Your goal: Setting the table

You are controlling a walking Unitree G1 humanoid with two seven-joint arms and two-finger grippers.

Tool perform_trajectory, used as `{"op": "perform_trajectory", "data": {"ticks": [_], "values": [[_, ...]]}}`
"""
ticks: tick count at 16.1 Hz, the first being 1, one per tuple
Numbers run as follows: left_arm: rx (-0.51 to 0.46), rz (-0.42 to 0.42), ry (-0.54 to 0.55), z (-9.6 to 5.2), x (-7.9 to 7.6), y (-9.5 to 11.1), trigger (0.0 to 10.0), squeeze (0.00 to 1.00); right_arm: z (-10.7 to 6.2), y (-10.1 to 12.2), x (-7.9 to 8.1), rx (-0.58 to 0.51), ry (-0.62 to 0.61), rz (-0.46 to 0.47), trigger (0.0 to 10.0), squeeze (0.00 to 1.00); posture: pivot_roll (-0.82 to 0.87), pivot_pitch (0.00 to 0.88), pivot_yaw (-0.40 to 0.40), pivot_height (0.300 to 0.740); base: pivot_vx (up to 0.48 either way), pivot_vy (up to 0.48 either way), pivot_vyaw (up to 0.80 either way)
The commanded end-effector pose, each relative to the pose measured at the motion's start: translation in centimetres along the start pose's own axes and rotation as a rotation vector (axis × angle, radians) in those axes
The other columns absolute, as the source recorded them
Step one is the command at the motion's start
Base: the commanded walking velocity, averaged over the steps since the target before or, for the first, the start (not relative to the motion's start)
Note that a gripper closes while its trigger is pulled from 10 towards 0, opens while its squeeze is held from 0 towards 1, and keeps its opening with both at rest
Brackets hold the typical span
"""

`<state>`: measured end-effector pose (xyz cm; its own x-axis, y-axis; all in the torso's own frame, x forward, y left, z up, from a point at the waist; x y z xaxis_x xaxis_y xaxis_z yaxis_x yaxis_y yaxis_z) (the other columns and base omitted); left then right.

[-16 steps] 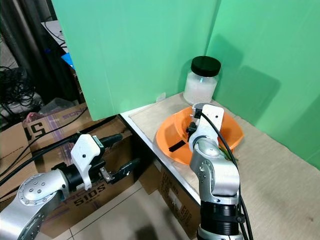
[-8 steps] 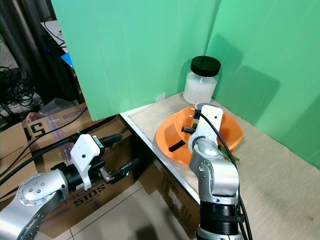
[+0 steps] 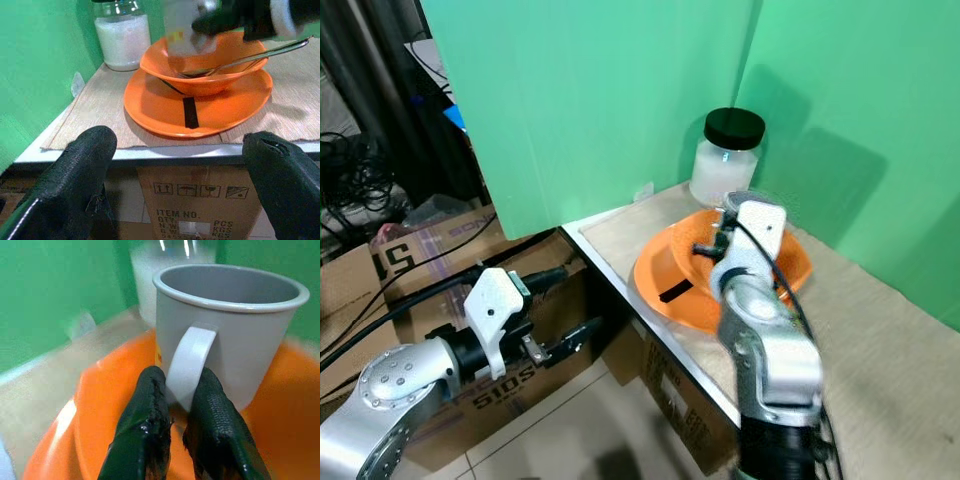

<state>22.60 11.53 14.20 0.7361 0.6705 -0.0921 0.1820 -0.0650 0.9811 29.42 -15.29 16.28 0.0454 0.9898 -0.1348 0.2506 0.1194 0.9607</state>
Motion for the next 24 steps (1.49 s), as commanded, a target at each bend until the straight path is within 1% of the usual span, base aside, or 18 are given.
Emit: {"op": "perform_trajectory", "data": {"ticks": [1, 2, 3, 4, 5, 6, 7, 8, 10, 13, 14, 15, 16, 17, 19, 21, 23, 24], "values": [[-0.011, 0.022, 0.024, 0.0, 0.4, 0.3, 10.0, 0.00, -1.0, 2.1, -0.4, -0.133, 0.043, 0.024, 0.0, 0.00, 0.09, 0.000, -0.002, 0.740, 0.000, 0.000, 0.00], [-0.025, 0.027, 0.043, 0.1, 0.7, 0.6, 10.0, 0.00, -1.7, 2.6, -0.9, -0.184, 0.059, 0.031, 0.0, 0.00, 0.09, 0.000, 0.001, 0.740, 0.000, 0.000, 0.00], [-0.050, 0.033, 0.079, 0.2, 1.0, 1.0, 10.0, 0.00, -2.7, 3.3, -1.2, -0.259, 0.085, 0.019, 3.1, 0.00, 0.08, 0.000, 0.005, 0.740, 0.000, 0.000, 0.00], [-0.086, 0.031, 0.129, 0.4, 1.5, 1.5, 10.0, 0.00, -4.1, 3.6, -1.4, -0.335, 0.109, 0.009, 5.1, 0.00, 0.07, 0.000, 0.008, 0.740, 0.000, 0.000, 0.00], [-0.150, 0.047, 0.211, 0.8, 2.0, 2.5, 10.0, 0.00, -5.6, 3.6, -1.3, -0.391, 0.148, 0.005, 10.0, 0.00, 0.06, 0.000, 0.011, 0.740, 0.000, 0.000, 0.00], [-0.175, 0.042, 0.235, 1.0, 2.1, 2.9, 10.0, 0.00, -6.4, 3.5, -1.3, -0.422, 0.149, -0.050, 10.0, 0.00, 0.05, 0.000, 0.011, 0.740, 0.000, 0.000, 0.00], [-0.202, 0.052, 0.277, 1.4, 2.2, 3.6, 10.0, 0.00, -7.2, 2.9, -1.1, -0.433, 0.139, -0.105, 10.0, 0.00, 0.05, 0.000, 0.009, 0.740, 0.000, 0.000, 0.00], [-0.218, 0.058, 0.310, 1.7, 2.3, 4.0, 10.0, 0.00, -7.6, 2.6, -1.2, -0.442, 0.127, -0.132, 10.0, 0.00, 0.04, 0.000, 0.007, 0.740, 0.000, 0.000, -0.78], [-0.231, 0.057, 0.338, 2.1, 2.2, 4.2, 10.0, 0.00, -7.8, 2.6, -1.4, -0.451, 0.104, -0.130, 10.0, 0.00, 0.05, 0.000, 0.000, 0.740, 0.000, 0.000, -0.77], [-0.250, 0.038, 0.385, 2.6, 2.0, 4.4, 10.0, 0.00, -7.4, 2.8, -2.0, -0.456, 0.046, -0.172, 10.0, 0.00, 0.03, 0.000, 0.002, 0.740, 0.000, 0.000, -0.78], [-0.257, 0.029, 0.397, 2.7, 1.8, 4.4, 10.0, 0.00, -7.5, 3.0, -2.6, -0.463, 0.005, -0.179, 10.0, 0.00, 0.03, 0.000, -0.001, 0.740, 0.000, 0.000, -0.79], [-0.260, 0.002, 0.406, 2.7, 1.8, 4.3, 10.0, 0.00, -7.6, 3.0, -3.0, -0.463, -0.018, -0.177, 10.0, 0.00, 0.03, 0.000, -0.006, 0.740, 0.000, 0.000, -0.80], [-0.249, -0.019, 0.444, 2.5, 1.9, 4.0, 10.0, 0.00, -7.5, 2.7, -3.4, -0.453, -0.035, -0.169, 10.0, 0.00, 0.03, 0.000, -0.013, 0.740, 0.000, 0.000, -0.80], [-0.234, -0.011, 0.444, 2.4, 1.9, 3.8, 10.0, 0.00, -7.4, 2.5, -3.5, -0.447, -0.043, -0.160, 10.0, 0.00, 0.04, 0.000, -0.019, 0.740, 0.000, 0.000, -0.80], [-0.218, 0.002, 0.444, 2.3, 2.1, 3.7, 10.0, 0.00, -7.3, 2.2, -3.3, -0.437, -0.050, -0.113, 10.0, 0.00, 0.05, 0.000, -0.010, 0.740, 0.000, 0.000, -0.80], [-0.234, 0.031, 0.444, 2.2, 2.3, 4.2, 10.0, 0.00, -7.3, 2.3, -3.0, -0.438, -0.043, -0.089, 10.0, 0.00, 0.05, 0.000, -0.010, 0.740, 0.000, 0.000, -0.80], [-0.227, 0.040, 0.471, 1.9, 3.2, 4.2, 10.0, 0.00, -7.0, 2.3, -2.5, -0.440, -0.032, -0.080, 10.0, 0.00, 0.05, 0.000, -0.004, 0.740, 0.000, 0.000, 0.00], [-0.238, 0.034, 0.506, 2.0, 3.8, 4.4, 10.0, 0.00, -6.9, 2.2, -2.3, -0.426, -0.015, -0.092, 10.0, 0.00, 0.04, 0.000, -0.004, 0.740, 0.000, 0.000, 0.00]]}}
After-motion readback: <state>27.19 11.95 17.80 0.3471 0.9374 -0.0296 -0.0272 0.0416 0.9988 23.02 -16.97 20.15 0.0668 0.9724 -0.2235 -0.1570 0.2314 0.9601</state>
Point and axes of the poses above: a point about 5 cm out from each wrist's last joint towards the gripper, its own z axis pointing out of the wrist towards the gripper, its own y axis along the axis of the wrist's last joint, x = y × z, the point moved 1 cm from there along z, pointing out of the wrist towards the gripper, and after that the axes turned 14 degrees about -z, right-handed, at the moved point
